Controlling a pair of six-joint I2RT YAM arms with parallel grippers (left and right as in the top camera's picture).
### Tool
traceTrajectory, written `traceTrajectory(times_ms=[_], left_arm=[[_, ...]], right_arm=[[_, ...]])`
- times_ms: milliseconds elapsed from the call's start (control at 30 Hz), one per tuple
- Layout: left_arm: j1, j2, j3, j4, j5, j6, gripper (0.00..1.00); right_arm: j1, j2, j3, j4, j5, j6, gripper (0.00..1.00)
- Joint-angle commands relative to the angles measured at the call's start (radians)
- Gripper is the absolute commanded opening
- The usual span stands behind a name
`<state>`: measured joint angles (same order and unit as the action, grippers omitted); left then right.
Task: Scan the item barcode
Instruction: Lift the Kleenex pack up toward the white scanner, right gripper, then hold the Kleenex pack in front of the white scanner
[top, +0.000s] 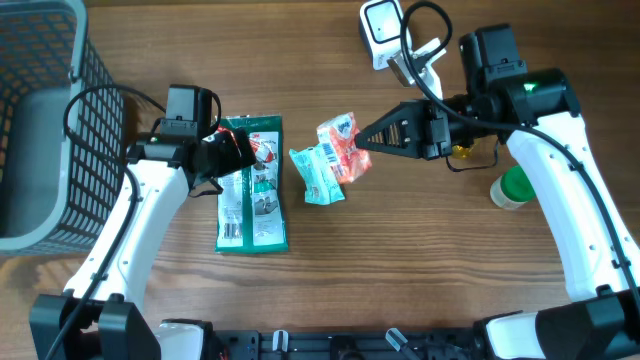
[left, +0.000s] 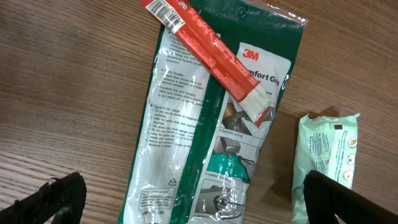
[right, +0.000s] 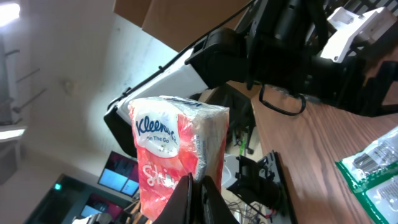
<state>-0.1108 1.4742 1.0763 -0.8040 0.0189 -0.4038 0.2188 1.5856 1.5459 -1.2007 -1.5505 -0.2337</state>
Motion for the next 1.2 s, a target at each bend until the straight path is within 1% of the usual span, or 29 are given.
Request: traceTrajectory(times_ms=[0, 133, 200, 333, 367, 433, 567, 667, 767, 833, 867, 933, 1000, 1067, 1100, 1133, 1167], left_arm=[[0.006, -0.001, 0.004, 0.002, -0.017, 0.007, 1.00], [0.006, -0.001, 0.004, 0.002, -0.017, 0.007, 1.00], [0.006, -0.001, 0.004, 0.002, -0.017, 0.007, 1.00], [0.006, -0.001, 0.004, 0.003, -0.017, 0.007, 1.00], [0.006, -0.001, 0.004, 0.002, -0.017, 0.007, 1.00], [0.006, -0.001, 0.004, 0.003, -0.017, 0.007, 1.00], [0.006, -0.001, 0.004, 0.003, -0.017, 0.007, 1.00], [0.006, -0.001, 0.004, 0.003, -0.017, 0.007, 1.00], [0.006, -0.001, 0.004, 0.003, -0.017, 0.007, 1.00], [0.006, -0.001, 0.004, 0.002, -0.017, 0.007, 1.00], [0.006, -0.001, 0.004, 0.003, -0.017, 0.007, 1.00], [0.006, -0.001, 0.004, 0.002, -0.017, 0.007, 1.00], [0.006, -0.001, 0.004, 0.002, -0.017, 0.007, 1.00], [0.006, -0.001, 0.004, 0.002, -0.017, 0.007, 1.00], [0.006, -0.001, 0.004, 0.002, -0.017, 0.007, 1.00], [0.006, -0.001, 0.004, 0.003, -0.017, 0.007, 1.00], [0.006, -0.001, 0.004, 0.002, -0.017, 0.007, 1.00]], right_arm=[[-0.002, -0.011, -0.006, -0.002, 0.202, -0.023, 0.04], [0.015, -0.011, -0.011, -0.033, 0.438, -0.027, 0.04], [0.026, -0.011, -0.022, -0.033, 0.507, -0.025, 0.04], [0.036, -0.010, -0.053, -0.019, 0.587, -0.021, 0.04], [0.036, -0.010, -0.071, 0.001, 0.629, 0.010, 0.04], [0.037, -0.010, -0.106, 0.066, 0.757, 0.132, 0.04], [0.037, -0.005, -0.178, 0.170, 1.111, 0.369, 0.04], [0.039, -0.005, -0.237, 0.220, 1.230, 0.425, 0.04], [0.052, -0.005, -0.304, 0.303, 1.247, 0.483, 0.04], [0.085, -0.006, -0.312, 0.344, 1.341, 0.526, 0.04], [0.105, -0.008, -0.297, 0.348, 1.386, 0.525, 0.04], [0.145, -0.008, -0.177, 0.298, 1.447, 0.526, 0.04], [0.150, -0.005, -0.046, 0.206, 1.505, 0.532, 0.04], [0.148, 0.018, 0.185, 0.053, 1.573, 0.525, 0.04], [0.148, 0.059, 0.357, -0.058, 1.629, 0.523, 0.04], [0.148, 0.103, 0.490, -0.134, 1.678, 0.521, 0.04], [0.148, 0.134, 0.563, -0.166, 1.709, 0.514, 0.04]])
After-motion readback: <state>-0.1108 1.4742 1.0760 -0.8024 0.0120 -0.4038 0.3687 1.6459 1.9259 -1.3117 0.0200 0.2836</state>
